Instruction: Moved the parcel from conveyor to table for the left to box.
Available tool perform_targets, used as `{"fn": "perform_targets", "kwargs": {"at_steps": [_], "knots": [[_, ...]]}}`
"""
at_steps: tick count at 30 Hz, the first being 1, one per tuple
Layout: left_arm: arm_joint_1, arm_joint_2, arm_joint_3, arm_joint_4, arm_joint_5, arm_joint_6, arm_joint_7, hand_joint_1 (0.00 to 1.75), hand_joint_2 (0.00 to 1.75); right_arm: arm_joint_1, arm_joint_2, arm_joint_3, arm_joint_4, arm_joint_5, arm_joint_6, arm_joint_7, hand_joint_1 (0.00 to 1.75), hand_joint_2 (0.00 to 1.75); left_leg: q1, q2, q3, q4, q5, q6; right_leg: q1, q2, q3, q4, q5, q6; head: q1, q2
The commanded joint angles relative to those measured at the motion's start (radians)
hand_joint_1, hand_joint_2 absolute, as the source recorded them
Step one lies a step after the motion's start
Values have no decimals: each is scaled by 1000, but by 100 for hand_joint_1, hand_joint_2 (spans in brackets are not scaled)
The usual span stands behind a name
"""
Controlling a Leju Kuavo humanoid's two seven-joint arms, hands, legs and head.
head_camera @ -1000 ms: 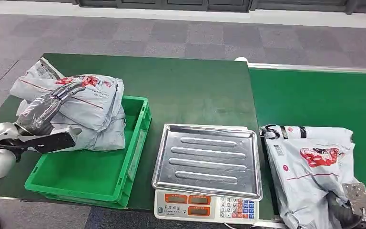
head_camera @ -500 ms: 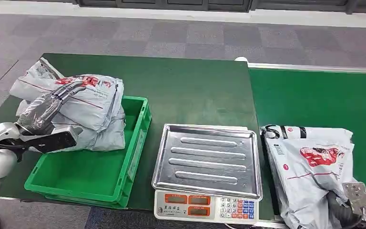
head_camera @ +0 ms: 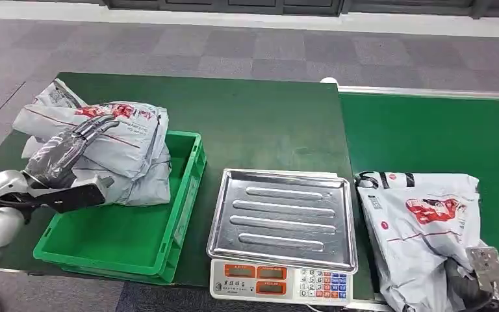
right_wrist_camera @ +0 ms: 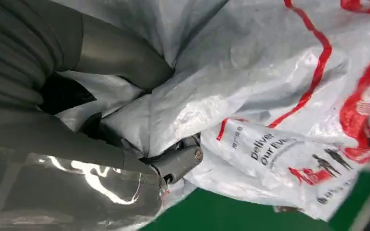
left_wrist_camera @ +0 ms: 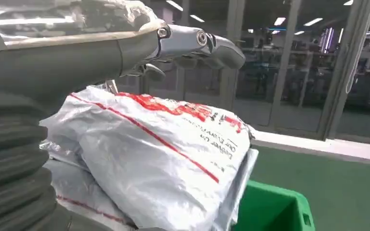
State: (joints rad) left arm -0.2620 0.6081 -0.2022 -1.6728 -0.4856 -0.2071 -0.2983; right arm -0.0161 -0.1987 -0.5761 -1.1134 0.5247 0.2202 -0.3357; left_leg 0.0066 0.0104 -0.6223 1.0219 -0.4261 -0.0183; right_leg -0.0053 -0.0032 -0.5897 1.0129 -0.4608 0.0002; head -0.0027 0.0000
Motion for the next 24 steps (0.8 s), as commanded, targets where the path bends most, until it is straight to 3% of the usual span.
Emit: {"fn": "perform_targets", "kwargs": {"at_steps": [1,4,6,8,11,18,24], "knots": [[-56,-61,-28,61,-22,-9,-22,0,175,-98,-64,213,-173,-132,-49,9,175,175,-1,2,0,-1,0,0,-1,3,-2,1,0,0,0,0],[-87,-80,-48,81,-31,-10,-38,0,175,-169,-112,265,-155,-111,-66,-6,175,175,-2,3,-1,0,1,2,-2,4,-3,1,2,1,0,0],[-142,-111,-96,127,-45,-2,-28,0,175,-395,-175,356,-15,-117,-43,54,175,175,-1,1,0,-1,2,2,-2,2,-2,0,1,1,0,0],[-114,-84,-96,115,-43,28,-28,0,175,-588,-181,472,142,-88,-76,54,175,175,-2,10,-1,0,2,3,-3,11,-5,1,5,3,0,0],[-98,-76,-83,106,-36,33,-34,0,175,-591,-188,512,154,-111,-108,55,175,175,-3,12,-2,-1,3,3,-4,14,-7,0,8,3,0,0],[-98,-78,-79,105,-36,31,-35,0,175,-553,-200,518,129,-133,-123,53,175,175,-3,-2,-4,-1,6,6,-3,0,-5,-1,7,4,0,0],[-98,-78,-79,105,-36,31,-35,0,175,-553,-200,518,129,-133,-123,53,175,175,-2,-3,-7,0,5,6,-3,1,-6,-1,7,4,0,0]]}}
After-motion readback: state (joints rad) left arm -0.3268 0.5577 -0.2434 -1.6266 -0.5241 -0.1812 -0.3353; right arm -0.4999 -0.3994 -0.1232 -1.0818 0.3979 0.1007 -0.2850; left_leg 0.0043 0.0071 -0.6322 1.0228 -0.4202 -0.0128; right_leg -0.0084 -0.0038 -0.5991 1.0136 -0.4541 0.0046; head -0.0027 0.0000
